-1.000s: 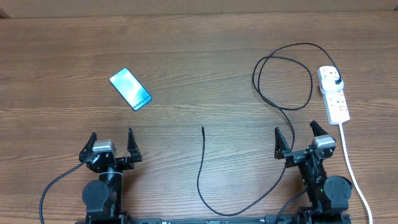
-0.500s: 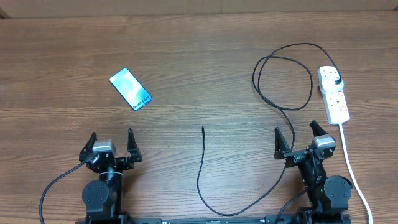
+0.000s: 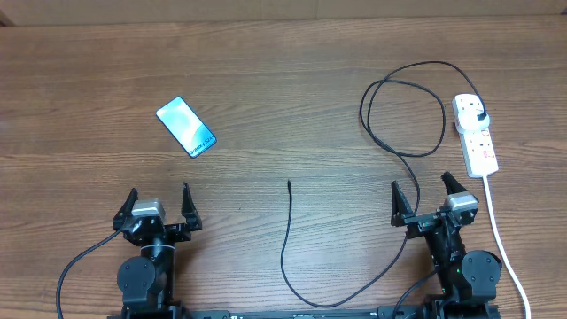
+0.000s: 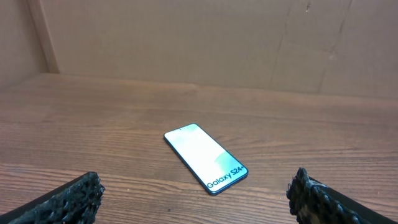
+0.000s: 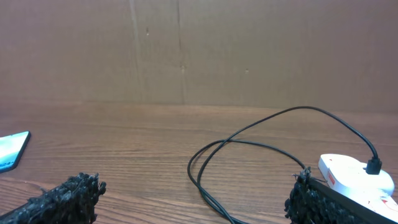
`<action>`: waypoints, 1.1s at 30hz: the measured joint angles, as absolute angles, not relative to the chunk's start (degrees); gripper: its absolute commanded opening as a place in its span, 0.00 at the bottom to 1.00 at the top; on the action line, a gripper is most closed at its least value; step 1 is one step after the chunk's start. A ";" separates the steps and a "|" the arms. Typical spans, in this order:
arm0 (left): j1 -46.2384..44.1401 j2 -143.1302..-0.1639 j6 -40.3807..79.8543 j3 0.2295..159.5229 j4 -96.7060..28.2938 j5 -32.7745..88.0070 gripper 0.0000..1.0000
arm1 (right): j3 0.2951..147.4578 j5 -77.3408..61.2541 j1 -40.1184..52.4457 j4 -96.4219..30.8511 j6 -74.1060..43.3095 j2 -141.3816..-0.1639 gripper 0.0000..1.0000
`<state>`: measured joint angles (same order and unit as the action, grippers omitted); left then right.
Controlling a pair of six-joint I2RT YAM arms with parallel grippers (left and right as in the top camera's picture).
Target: Plug charger to phone and switch on socket
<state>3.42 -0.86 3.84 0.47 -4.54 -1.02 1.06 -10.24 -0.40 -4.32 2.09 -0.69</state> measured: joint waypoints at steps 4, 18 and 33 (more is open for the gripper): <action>3.42 -0.84 3.84 0.47 -4.54 -1.02 0.99 | 1.06 -10.24 -0.40 -4.34 2.11 -0.69 1.00; 3.42 -0.84 3.84 0.47 -4.54 -1.02 0.99 | 1.06 -10.26 -0.40 -4.34 2.09 -0.69 1.00; 3.42 -0.84 3.84 0.47 -4.51 -0.34 1.00 | 1.06 -10.24 -0.38 -4.34 2.09 -0.69 1.00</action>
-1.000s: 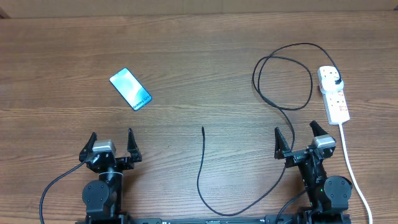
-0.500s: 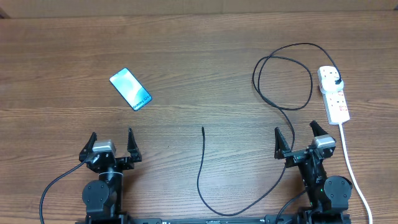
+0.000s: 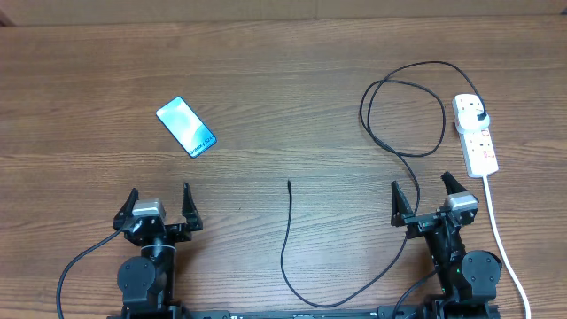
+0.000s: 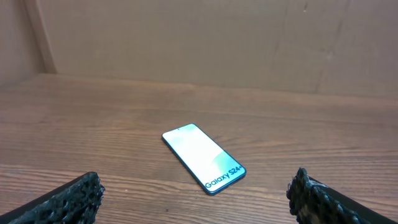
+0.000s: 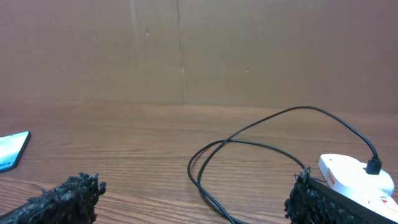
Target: Plug charger to phone and switch on socket
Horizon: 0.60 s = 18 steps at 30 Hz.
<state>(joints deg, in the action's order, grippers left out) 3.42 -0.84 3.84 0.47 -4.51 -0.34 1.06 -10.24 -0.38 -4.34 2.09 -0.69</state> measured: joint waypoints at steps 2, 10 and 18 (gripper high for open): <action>3.42 -0.86 3.84 0.51 -4.51 0.43 0.99 | 1.06 -10.24 -0.40 -4.32 2.07 -0.69 1.00; 3.42 -0.86 3.81 3.31 -8.16 1.96 0.99 | 1.06 -10.24 -0.38 -4.34 2.07 -0.69 1.00; 3.42 -0.84 2.74 9.80 -12.49 2.09 1.00 | 1.06 -10.24 -0.38 -4.32 2.07 -0.69 1.00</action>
<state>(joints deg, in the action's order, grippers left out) 3.42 -0.84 2.74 9.80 -12.49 2.09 1.06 -10.24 -0.38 -4.32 2.07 -0.69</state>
